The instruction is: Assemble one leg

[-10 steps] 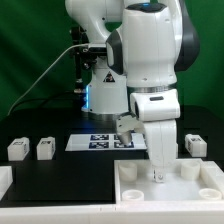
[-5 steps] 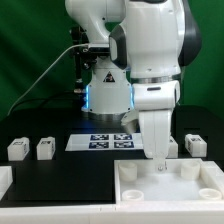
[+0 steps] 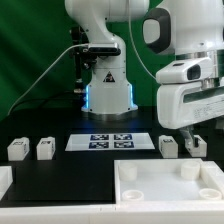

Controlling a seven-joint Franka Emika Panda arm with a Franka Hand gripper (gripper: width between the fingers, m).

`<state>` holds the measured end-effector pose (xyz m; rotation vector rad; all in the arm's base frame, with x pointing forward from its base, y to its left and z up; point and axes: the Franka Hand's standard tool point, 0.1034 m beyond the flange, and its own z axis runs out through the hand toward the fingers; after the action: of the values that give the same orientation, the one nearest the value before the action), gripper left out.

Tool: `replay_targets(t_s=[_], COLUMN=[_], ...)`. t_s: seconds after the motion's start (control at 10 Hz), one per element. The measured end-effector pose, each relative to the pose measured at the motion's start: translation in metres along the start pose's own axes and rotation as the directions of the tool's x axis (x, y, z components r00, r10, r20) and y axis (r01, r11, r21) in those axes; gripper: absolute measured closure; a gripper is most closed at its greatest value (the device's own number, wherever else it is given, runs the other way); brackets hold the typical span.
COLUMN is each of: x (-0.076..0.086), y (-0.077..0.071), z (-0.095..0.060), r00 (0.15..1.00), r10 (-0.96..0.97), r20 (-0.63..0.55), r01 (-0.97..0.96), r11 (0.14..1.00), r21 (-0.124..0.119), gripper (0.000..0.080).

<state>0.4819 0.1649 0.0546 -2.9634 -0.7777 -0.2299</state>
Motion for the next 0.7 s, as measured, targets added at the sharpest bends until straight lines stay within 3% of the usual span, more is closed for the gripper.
replay_targets(t_s=[0.3,0.5,0.7], x=[-0.003,-0.010,-0.026], y=[0.001,-0.011,-0.025], z=[0.002,0.005,0.006], r00=[0.994,0.982,0.907], r10=[0.111,0.155,0.199], r20=[0.018,0.105,0.372], r01=[-0.112,-0.158,-0.218], r11=[0.994,0.987,0.976], r21=[0.012,0.019,0.009], gripper=[0.0150,0.0150,0.0150])
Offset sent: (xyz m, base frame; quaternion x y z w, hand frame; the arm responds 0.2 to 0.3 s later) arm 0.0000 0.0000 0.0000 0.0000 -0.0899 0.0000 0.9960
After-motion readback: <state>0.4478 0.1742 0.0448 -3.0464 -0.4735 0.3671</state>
